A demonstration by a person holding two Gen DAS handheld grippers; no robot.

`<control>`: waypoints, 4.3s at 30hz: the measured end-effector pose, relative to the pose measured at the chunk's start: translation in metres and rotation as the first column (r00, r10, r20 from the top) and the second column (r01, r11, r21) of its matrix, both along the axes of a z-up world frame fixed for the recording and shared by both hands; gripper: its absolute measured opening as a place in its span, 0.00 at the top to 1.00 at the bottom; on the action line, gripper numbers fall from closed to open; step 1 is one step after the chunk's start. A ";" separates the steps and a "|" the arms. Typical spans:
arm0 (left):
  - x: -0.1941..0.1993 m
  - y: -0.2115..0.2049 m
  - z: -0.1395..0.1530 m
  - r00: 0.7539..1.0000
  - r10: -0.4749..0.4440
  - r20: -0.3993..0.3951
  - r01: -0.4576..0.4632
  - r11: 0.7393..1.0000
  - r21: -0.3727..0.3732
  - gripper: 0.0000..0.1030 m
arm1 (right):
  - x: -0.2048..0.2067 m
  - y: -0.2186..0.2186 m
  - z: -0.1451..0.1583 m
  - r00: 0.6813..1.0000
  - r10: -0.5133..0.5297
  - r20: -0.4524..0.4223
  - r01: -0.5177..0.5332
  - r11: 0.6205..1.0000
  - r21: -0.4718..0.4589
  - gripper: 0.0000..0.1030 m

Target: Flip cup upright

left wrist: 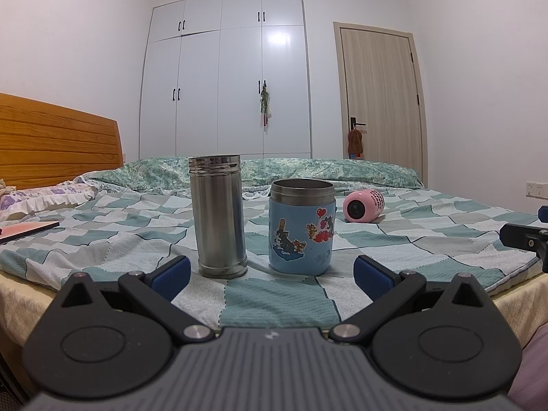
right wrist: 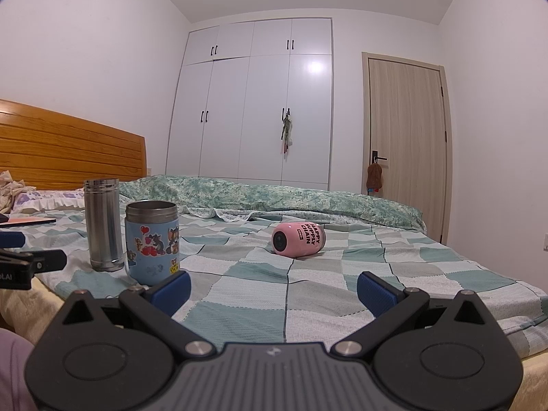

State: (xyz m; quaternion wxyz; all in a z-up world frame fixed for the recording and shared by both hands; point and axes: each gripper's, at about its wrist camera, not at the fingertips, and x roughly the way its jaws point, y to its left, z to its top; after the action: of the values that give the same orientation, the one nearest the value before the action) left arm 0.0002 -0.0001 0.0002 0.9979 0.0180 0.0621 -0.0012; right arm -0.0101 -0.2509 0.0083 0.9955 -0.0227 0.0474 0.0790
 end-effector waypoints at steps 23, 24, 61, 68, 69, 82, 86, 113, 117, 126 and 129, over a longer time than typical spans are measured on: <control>0.000 0.000 0.000 1.000 0.000 0.000 0.000 1.000 0.000 0.00 | 0.001 0.001 0.000 1.000 0.000 0.000 0.000 1.000 -0.001 0.00; 0.000 0.000 0.000 1.000 -0.001 0.000 0.001 1.000 0.000 0.00 | 0.001 0.001 0.000 1.000 0.000 0.000 0.000 1.000 -0.002 0.00; 0.147 -0.163 0.053 0.932 -0.343 -0.121 0.355 0.929 0.101 0.00 | 0.090 -0.113 0.057 0.988 -0.094 -0.120 0.093 0.996 -0.010 0.00; 0.214 -0.195 0.063 0.918 -0.350 -0.188 0.374 0.921 0.113 0.00 | 0.138 -0.143 0.059 0.981 -0.108 -0.163 0.107 0.994 -0.013 0.00; 0.223 -0.198 0.064 0.919 -0.344 -0.193 0.370 0.922 0.118 0.00 | 0.146 -0.147 0.059 0.979 -0.107 -0.173 0.106 0.994 -0.011 0.00; 0.345 -0.222 0.058 0.899 -0.337 -0.280 0.390 0.907 0.158 0.00 | 0.253 -0.160 0.052 0.955 -0.070 -0.287 0.068 0.998 -0.016 0.00; 0.382 -0.213 0.060 0.888 -0.342 -0.308 0.411 0.891 0.193 0.00 | 0.282 -0.154 0.052 0.947 -0.047 -0.318 0.042 0.999 -0.021 0.00; 0.546 -0.216 0.038 0.654 -0.320 -0.685 0.582 0.792 0.186 0.00 | 0.374 -0.139 0.022 0.895 -0.038 -0.445 0.034 0.999 -0.018 0.00; 0.557 -0.217 0.033 0.627 -0.292 -0.723 0.555 0.818 0.151 0.07 | 0.379 -0.136 0.016 0.885 -0.044 -0.463 0.030 0.999 -0.036 0.00; 0.551 -0.220 0.021 0.645 -0.264 -0.717 0.543 0.818 0.187 0.17 | 0.401 -0.139 0.011 0.871 -0.114 -0.477 0.103 0.993 -0.050 0.00; 0.547 -0.221 0.019 0.665 -0.266 -0.698 0.545 0.811 0.211 0.18 | 0.413 -0.141 0.008 0.863 -0.168 -0.476 0.158 0.985 -0.061 0.00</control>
State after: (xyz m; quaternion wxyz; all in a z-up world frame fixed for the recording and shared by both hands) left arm 0.5467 -0.2212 0.0196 0.8619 0.2352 0.3905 -0.2221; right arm 0.4025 -0.3917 0.0167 0.9556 -0.0084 0.2946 -0.0029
